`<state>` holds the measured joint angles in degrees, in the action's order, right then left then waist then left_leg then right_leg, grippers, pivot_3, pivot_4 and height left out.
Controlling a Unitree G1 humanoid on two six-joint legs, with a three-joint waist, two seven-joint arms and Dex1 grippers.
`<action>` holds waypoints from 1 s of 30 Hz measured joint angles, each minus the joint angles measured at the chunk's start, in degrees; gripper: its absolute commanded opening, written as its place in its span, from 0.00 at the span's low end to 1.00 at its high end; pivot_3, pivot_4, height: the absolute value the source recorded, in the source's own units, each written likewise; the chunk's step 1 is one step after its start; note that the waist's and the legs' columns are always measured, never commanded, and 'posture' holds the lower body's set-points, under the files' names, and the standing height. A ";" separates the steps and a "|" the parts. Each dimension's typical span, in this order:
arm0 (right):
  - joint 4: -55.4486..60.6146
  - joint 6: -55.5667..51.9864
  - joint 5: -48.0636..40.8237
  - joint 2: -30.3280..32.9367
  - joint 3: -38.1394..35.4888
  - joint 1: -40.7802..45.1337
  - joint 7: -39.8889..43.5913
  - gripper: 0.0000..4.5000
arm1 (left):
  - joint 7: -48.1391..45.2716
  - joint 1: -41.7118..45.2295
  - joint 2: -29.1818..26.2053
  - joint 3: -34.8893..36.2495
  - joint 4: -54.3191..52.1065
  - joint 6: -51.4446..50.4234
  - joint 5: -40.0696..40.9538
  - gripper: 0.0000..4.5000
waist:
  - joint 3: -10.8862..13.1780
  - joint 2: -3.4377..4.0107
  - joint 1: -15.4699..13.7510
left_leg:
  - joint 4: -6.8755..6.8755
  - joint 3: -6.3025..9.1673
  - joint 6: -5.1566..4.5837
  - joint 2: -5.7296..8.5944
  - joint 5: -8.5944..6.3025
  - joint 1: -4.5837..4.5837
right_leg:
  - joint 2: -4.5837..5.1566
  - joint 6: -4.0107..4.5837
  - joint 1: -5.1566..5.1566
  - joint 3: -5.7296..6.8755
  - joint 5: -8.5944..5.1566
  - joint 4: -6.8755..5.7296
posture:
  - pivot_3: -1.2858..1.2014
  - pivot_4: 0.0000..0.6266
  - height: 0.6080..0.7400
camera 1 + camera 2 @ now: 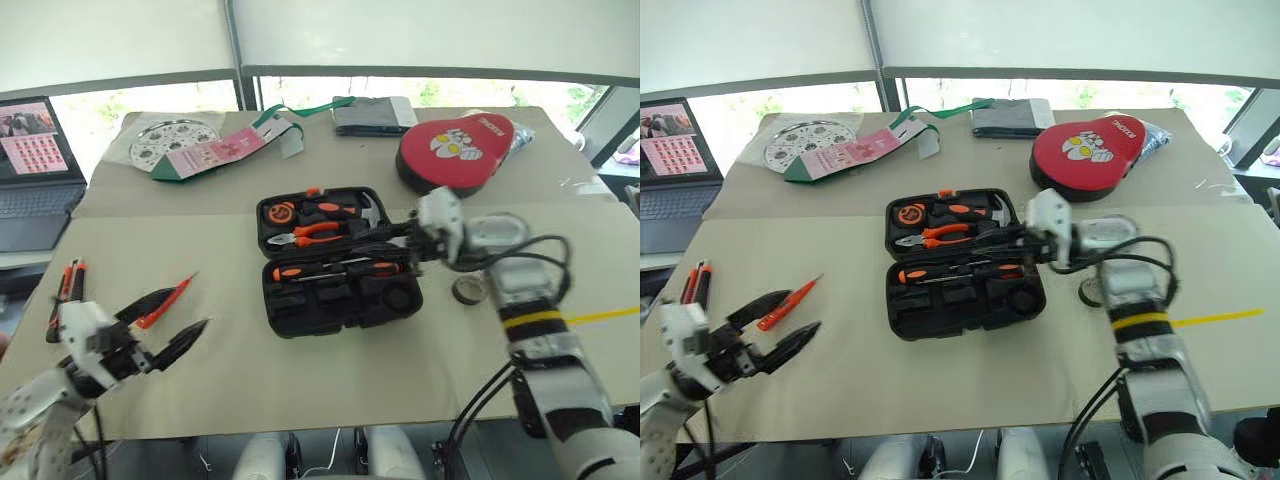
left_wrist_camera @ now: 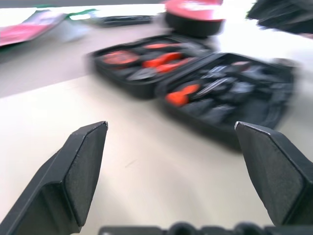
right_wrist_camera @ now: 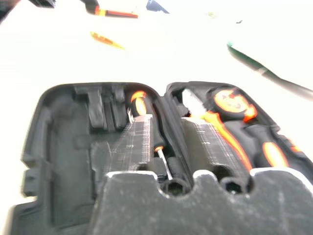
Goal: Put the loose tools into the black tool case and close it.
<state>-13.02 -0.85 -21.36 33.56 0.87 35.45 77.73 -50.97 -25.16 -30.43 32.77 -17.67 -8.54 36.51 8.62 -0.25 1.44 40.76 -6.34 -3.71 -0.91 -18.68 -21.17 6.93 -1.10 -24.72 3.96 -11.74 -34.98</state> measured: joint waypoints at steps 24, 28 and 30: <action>21.19 1.87 -14.34 1.09 -10.61 -23.96 2.39 1.00 | 17.97 12.59 -19.23 -2.80 0.51 -33.03 1.65 1.00 | 0.08 -0.24 -1.59 | 0.03 -0.10 0.05 0.01 0.19 0.34 | -0.48 0.32 0.25 0.07 0.38 -0.13 | 0.52 0.24 1.00; 22.23 1.63 -14.34 0.62 -9.06 -23.20 1.44 1.00 | 18.67 23.72 -20.64 -13.91 7.77 -37.09 -3.04 1.00 | 0.12 -0.22 -1.26 | -0.04 -0.16 0.21 -0.03 0.27 0.31 | -0.63 0.33 0.16 0.08 0.37 -0.11 | 0.52 0.24 1.00; 22.49 1.60 -14.34 0.64 -8.65 -23.17 1.05 1.00 | 18.30 27.44 -20.79 -17.40 10.24 -37.82 -5.03 1.00 | 0.13 -0.24 -1.27 | -0.04 -0.17 0.22 -0.04 0.28 0.27 | -0.65 0.32 0.13 0.10 0.36 -0.10 | 0.52 0.24 1.00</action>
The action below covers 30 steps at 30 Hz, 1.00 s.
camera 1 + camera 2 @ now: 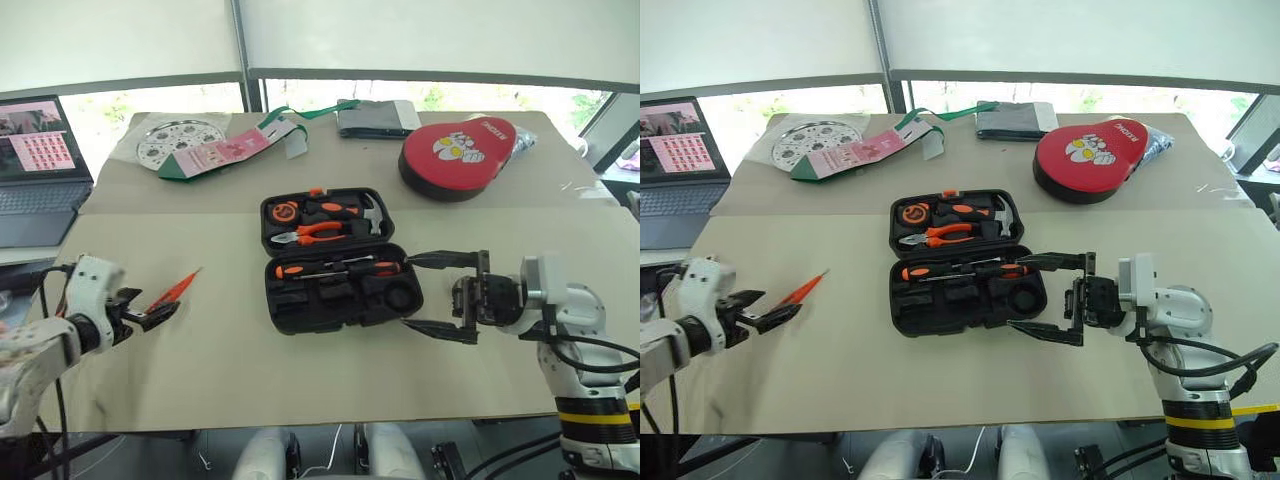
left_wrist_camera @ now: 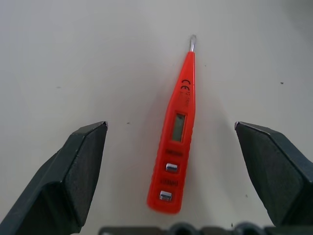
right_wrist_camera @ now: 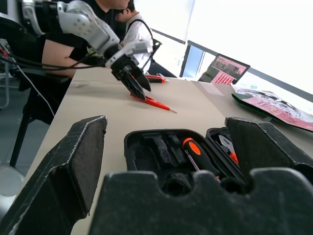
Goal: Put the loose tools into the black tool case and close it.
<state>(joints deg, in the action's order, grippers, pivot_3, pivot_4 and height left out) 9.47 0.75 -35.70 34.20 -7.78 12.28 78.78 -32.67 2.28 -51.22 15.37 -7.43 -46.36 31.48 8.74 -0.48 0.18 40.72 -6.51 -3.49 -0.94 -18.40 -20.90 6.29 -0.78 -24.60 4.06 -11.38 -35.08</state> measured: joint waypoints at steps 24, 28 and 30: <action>3.64 -0.37 -0.59 3.83 -6.92 -8.80 -6.47 1.00 | -22.88 10.71 3.45 -6.01 -0.08 22.26 -4.37 0.11 | 0.09 -0.07 -1.27 | 0.09 -0.01 -0.03 0.11 -0.01 -0.23 | 0.37 0.01 -0.19 0.07 0.10 -0.09 | 0.52 0.24 1.00; 4.37 -1.08 -0.59 5.20 -10.07 -10.97 -9.27 1.00 | -28.59 20.43 3.00 -18.74 -3.06 23.63 -10.39 0.11 | 0.09 -0.05 -1.05 | 0.13 -0.11 -0.08 0.12 0.00 -0.16 | 0.11 -0.06 -0.03 -0.05 0.13 0.02 | 0.52 0.24 1.00; 4.52 -1.48 -0.59 5.63 -10.94 -11.50 -10.18 1.00 | -29.59 24.47 4.05 -24.06 -2.61 22.25 -13.31 0.11 | 0.10 -0.07 -0.83 | 0.15 -0.10 -0.10 0.12 0.01 -0.19 | -0.03 -0.07 -0.03 -0.10 0.13 0.04 | 0.52 0.24 1.00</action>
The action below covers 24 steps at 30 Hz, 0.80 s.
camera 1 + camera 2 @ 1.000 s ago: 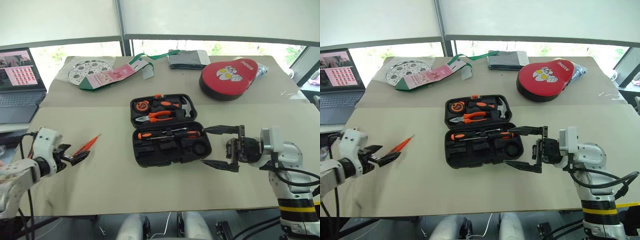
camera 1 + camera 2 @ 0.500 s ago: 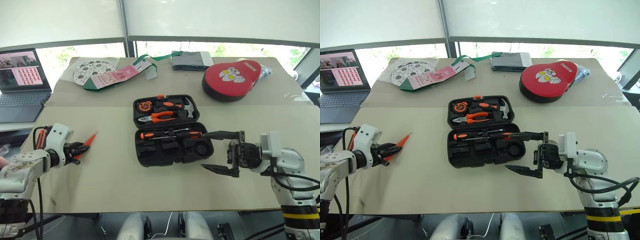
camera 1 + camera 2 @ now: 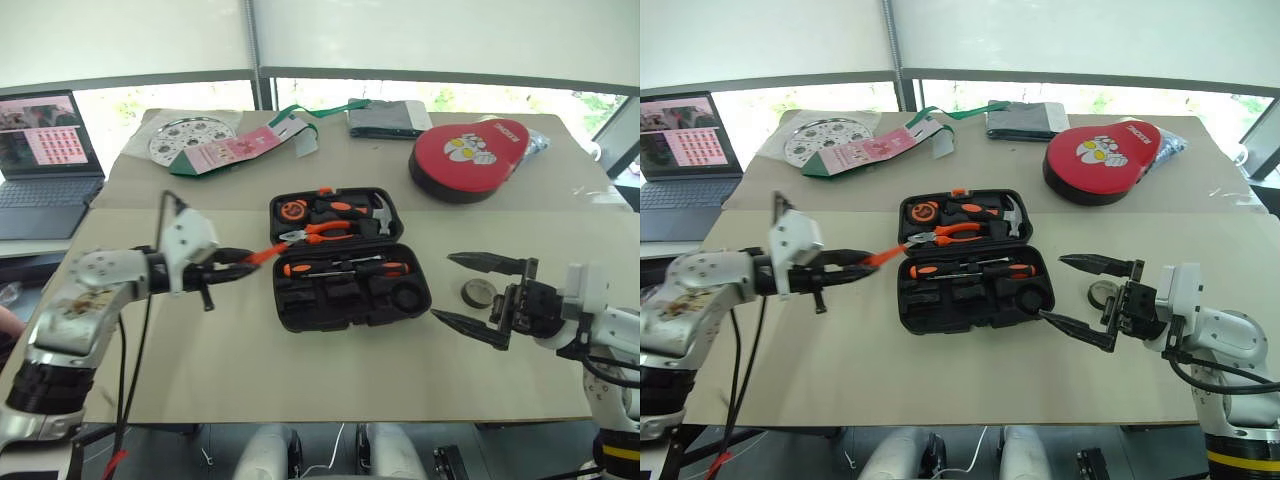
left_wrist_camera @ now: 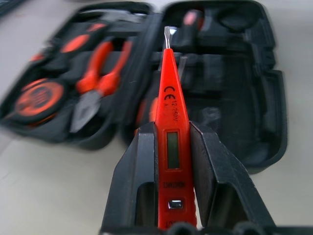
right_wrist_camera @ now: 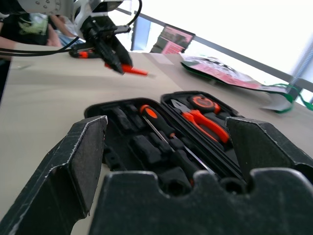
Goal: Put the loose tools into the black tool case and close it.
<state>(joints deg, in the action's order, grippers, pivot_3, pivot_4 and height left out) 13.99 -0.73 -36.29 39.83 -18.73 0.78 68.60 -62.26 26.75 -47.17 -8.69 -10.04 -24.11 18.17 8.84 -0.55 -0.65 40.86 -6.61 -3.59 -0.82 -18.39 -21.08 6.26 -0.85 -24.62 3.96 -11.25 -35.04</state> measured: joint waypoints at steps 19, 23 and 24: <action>5.85 -2.64 -0.04 0.14 1.21 -1.83 -2.98 1.00 | 0.37 14.10 11.07 -17.79 7.12 -9.46 -14.42 0.11 | 0.07 -0.12 -0.27 | 0.27 0.08 -0.18 -0.03 -0.03 -0.06 | -0.12 -0.17 0.09 -0.12 -0.05 0.03 | 0.52 0.24 1.00; 5.86 -2.71 -0.47 0.14 1.21 -2.01 -3.00 1.00 | 0.28 14.98 11.56 -18.59 7.22 -9.94 -15.93 0.11 | 0.07 -0.12 -0.19 | 0.27 0.09 -0.18 -0.04 -0.03 -0.05 | -0.12 -0.17 0.09 -0.12 -0.05 0.02 | 0.52 0.24 1.00; 5.88 -2.71 -0.52 0.14 1.23 -2.01 -3.00 1.00 | 0.33 15.02 11.73 -18.64 7.22 -10.09 -16.07 0.11 | 0.07 -0.12 -0.19 | 0.28 0.09 -0.18 -0.04 -0.03 -0.05 | -0.12 -0.17 0.09 -0.12 -0.05 0.01 | 0.52 0.24 1.00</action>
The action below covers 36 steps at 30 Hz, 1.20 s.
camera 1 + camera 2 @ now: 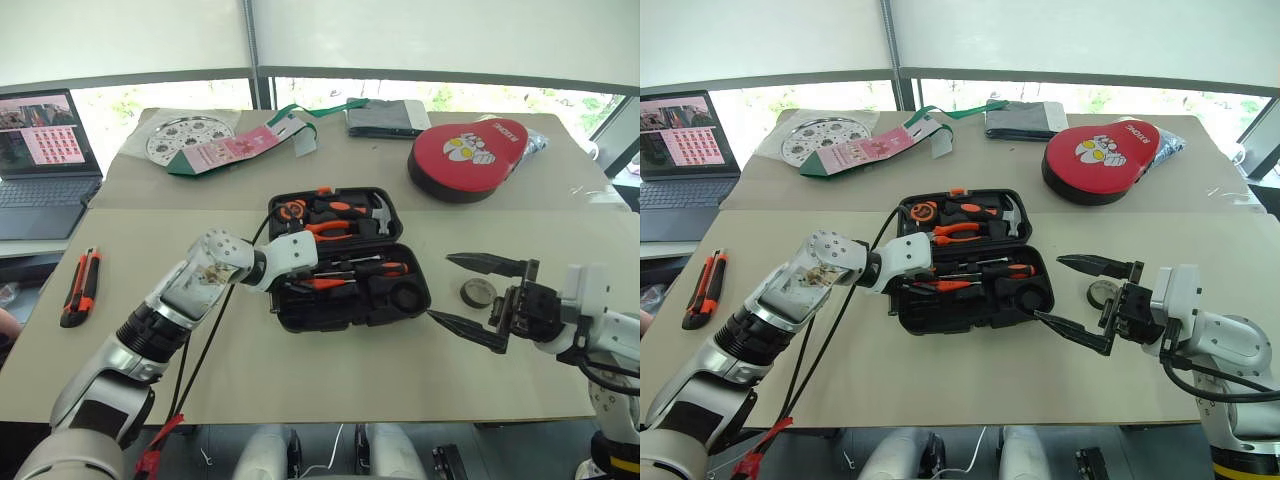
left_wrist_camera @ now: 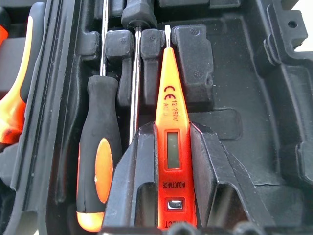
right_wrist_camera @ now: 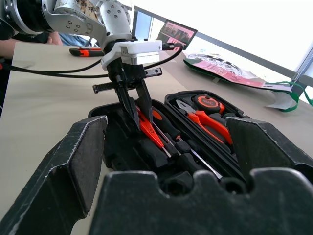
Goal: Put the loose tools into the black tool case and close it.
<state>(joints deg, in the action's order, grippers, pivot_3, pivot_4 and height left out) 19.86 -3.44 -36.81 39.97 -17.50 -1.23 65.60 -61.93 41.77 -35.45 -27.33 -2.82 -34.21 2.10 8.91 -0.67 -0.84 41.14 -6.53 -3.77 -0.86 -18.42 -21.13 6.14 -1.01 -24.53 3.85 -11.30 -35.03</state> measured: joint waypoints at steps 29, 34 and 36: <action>0.51 -0.04 0.03 -1.14 2.46 0.24 -1.24 1.00 | -1.08 -2.29 5.05 15.74 -1.61 0.17 12.42 0.34 | -0.01 0.01 0.09 | 0.18 0.06 -0.02 -0.02 -0.01 0.08 | 0.04 -0.01 0.15 0.02 0.00 -0.08 | 0.52 0.24 1.00; -0.45 -0.04 0.14 -1.43 3.35 0.77 -1.89 1.00 | -1.36 -5.69 7.92 17.15 10.07 9.92 12.34 0.01 | 0.00 0.00 -0.01 | 0.21 0.06 -0.03 0.01 -0.01 0.03 | 0.04 -0.01 0.14 0.07 0.01 -0.06 | 0.52 0.24 1.00; -0.82 -0.03 0.15 -1.42 3.36 0.87 -1.88 1.00 | -1.87 -6.29 8.31 16.57 12.18 12.05 11.64 0.01 | 0.00 0.00 -0.12 | 0.24 0.06 -0.04 0.02 -0.02 0.00 | 0.04 -0.03 0.14 0.08 0.02 -0.03 | 0.52 0.24 1.00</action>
<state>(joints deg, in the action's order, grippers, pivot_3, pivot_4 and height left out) 19.04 -3.47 -36.67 38.54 -14.14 -0.36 63.72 -63.81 35.47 -27.14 -10.76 9.36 -22.16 13.74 8.91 -0.67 -0.96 41.38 -6.47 -3.81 -0.85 -18.45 -21.13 6.18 -1.04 -24.39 3.92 -11.27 -35.06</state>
